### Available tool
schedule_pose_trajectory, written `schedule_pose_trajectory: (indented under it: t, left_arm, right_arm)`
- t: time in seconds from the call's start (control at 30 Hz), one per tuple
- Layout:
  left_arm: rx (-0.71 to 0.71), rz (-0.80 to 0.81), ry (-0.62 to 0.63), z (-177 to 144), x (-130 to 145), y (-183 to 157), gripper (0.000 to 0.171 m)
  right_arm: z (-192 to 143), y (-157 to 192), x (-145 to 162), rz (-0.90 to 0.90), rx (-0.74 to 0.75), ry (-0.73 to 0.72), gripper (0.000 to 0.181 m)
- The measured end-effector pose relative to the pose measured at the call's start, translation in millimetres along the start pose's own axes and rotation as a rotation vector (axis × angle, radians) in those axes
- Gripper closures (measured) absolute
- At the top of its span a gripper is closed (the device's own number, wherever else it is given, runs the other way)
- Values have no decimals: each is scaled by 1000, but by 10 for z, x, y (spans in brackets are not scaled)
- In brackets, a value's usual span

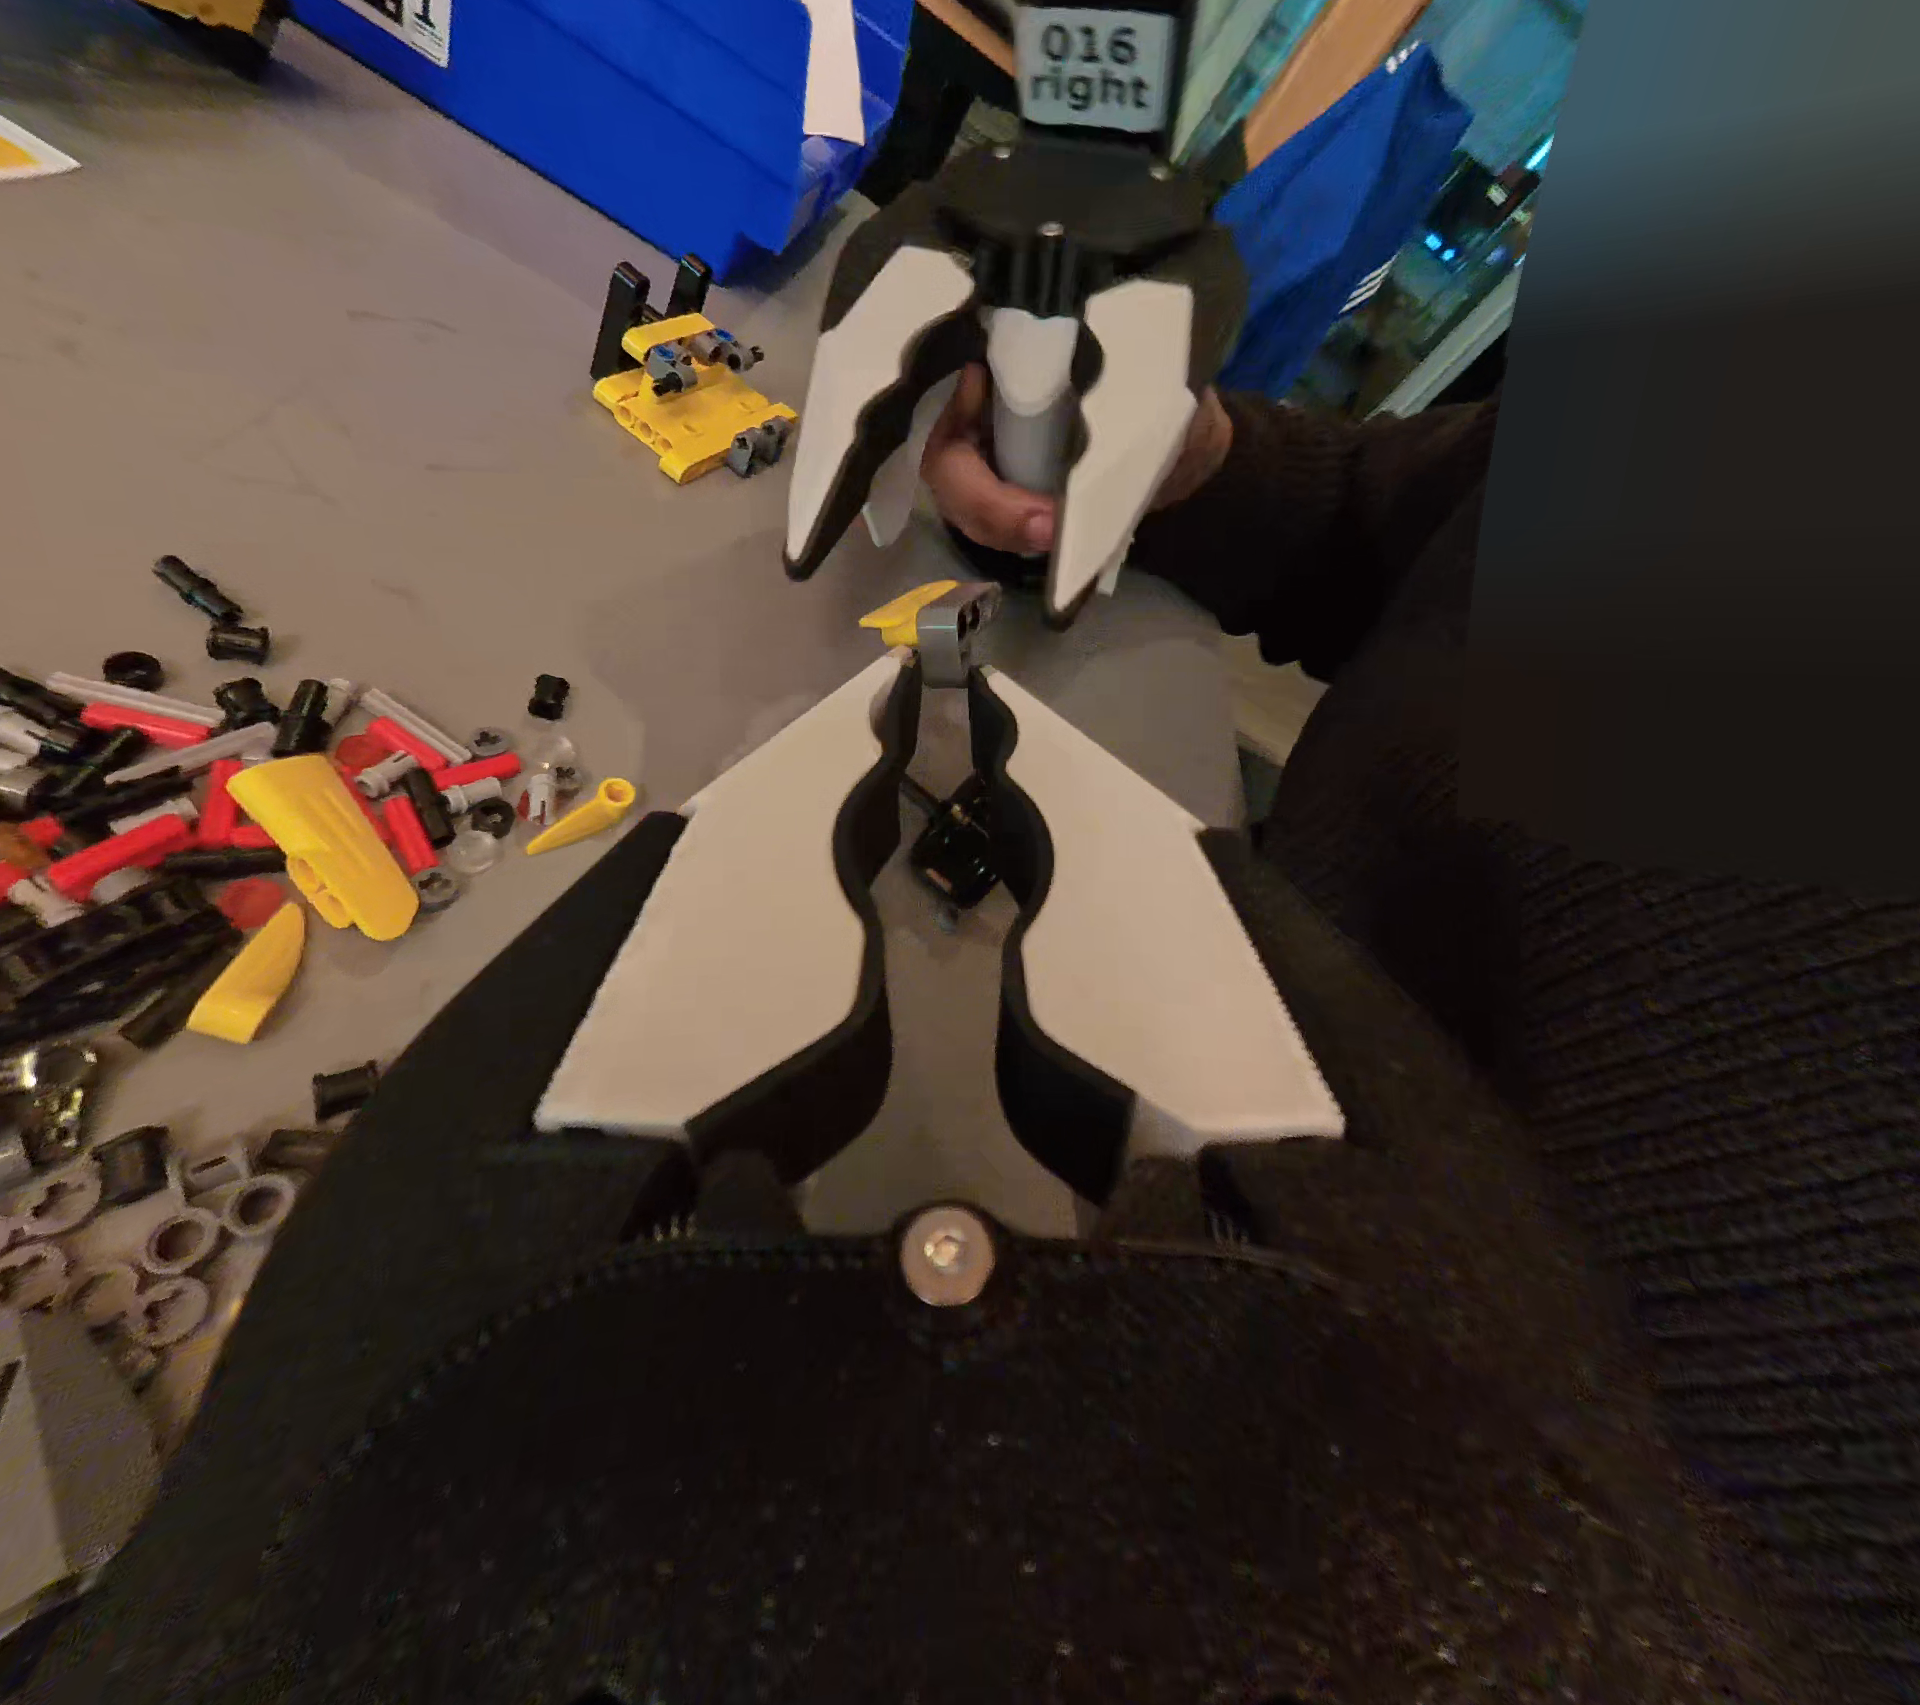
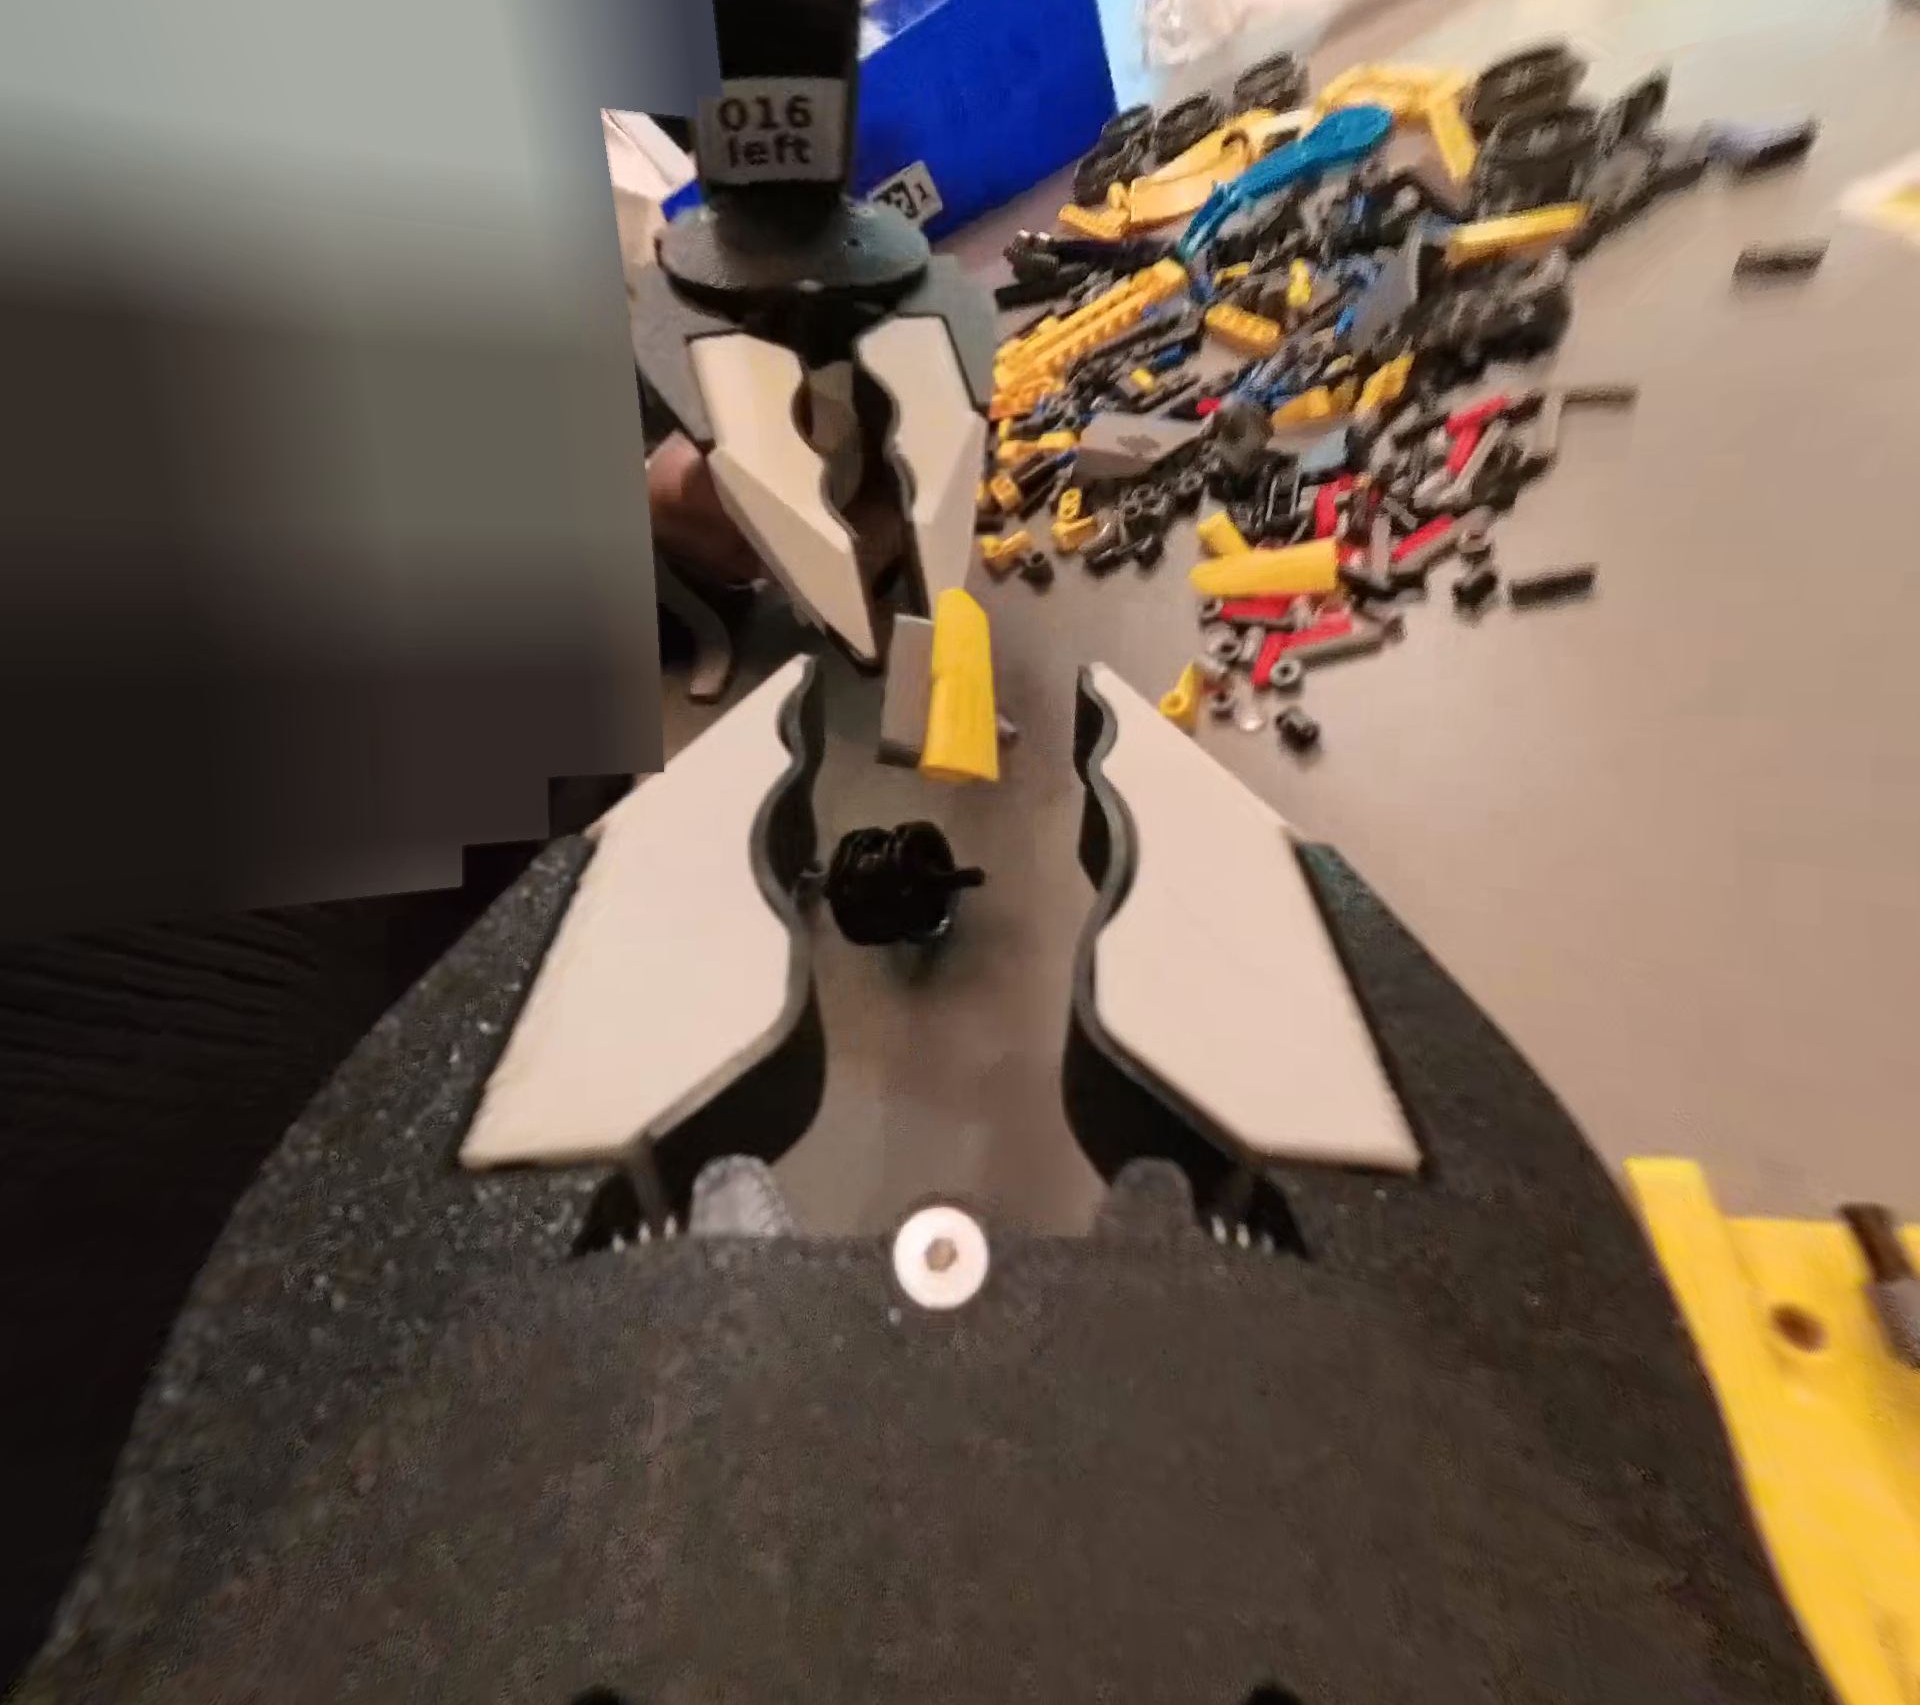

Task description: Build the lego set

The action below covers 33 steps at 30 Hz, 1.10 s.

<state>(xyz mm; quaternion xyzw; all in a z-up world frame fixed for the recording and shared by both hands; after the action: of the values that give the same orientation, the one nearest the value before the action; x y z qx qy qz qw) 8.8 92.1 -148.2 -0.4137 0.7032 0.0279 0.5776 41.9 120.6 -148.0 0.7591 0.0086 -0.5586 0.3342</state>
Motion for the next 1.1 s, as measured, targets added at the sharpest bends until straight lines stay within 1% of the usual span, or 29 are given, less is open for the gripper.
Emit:
schedule_pose_trajectory:
  t: [0.07, 0.13, 0.23, 0.33, 0.37, 0.43, 0.47, 0.5, 0.53, 0.6, 0.63, 0.7, 0.77, 0.83, 0.9, 1.03, 1.1]
  left_arm:
    - [-16, 31, 15, 16, 24, -4, 168]
    - [-27, 57, 30, 32, 48, -12, 168]
    - [-40, 93, 44, 50, 73, -27, 168]
    - [-47, 116, 55, 62, 92, -38, 168]
    - [-42, 120, 54, 62, 92, -49, 168]
    - [-41, 120, 48, 62, 83, -56, 168]
    - [-51, 120, 46, 61, 79, -41, 164]
    - [-69, 120, 44, 59, 74, -10, 146]
    - [-72, 124, 50, 50, 81, 5, 134]
    - [-42, 152, 86, 21, 130, -17, 116]
    - [-39, 182, 102, 7, 160, -23, 110]
    - [-42, 260, 124, -8, 216, -52, 104]
    - [-40, 326, 135, 14, 257, -106, 102]
    - [-56, 373, 174, 59, 332, -108, 100]
    - [-62, 390, 228, 97, 409, -100, 99]
    - [-56, 412, 277, 134, 480, -112, 99]
    - [-67, 424, 296, 154, 503, -97, 103]
  right_arm:
    - [-9, -10, 32, 89, -53, -19, 135]
    - [5, -7, 65, 120, -77, -10, 138]
    - [47, 24, 122, 116, -94, 31, 142]
    - [58, 37, 140, 104, -97, 46, 153]
    - [48, 27, 141, 99, -90, 48, 160]
    - [36, 32, 146, 88, -92, 59, 160]
    - [30, 29, 165, 76, -85, 81, 160]
    - [16, 10, 193, 53, -62, 112, 160]
    - [-11, -25, 224, 20, -24, 150, 160]
    - [-62, -91, 296, -44, 56, 240, 160]
    - [-73, -113, 328, -65, 85, 275, 160]
    - [-65, -120, 392, -73, 103, 324, 160]
    - [-47, -117, 452, -57, 99, 355, 160]
    - [-47, -144, 503, -40, 110, 379, 160]
    - [-48, -155, 518, -28, 115, 382, 160]
    - [-37, -135, 497, -26, 108, 369, 160]
    - [-31, -129, 502, -29, 109, 373, 160]
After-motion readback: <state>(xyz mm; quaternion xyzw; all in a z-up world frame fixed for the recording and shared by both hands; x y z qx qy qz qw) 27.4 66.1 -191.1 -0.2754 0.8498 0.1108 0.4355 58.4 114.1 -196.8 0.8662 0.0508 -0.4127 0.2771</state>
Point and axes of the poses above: each gripper's, where its closed fingertips meet, z out along the fingers, x out of its underside, y = z × x across the jaws, the point moved 2 cm from there along -z, back along the fingers, and after that the axes turned 12 degrees about -x, right-handed, at the moved point
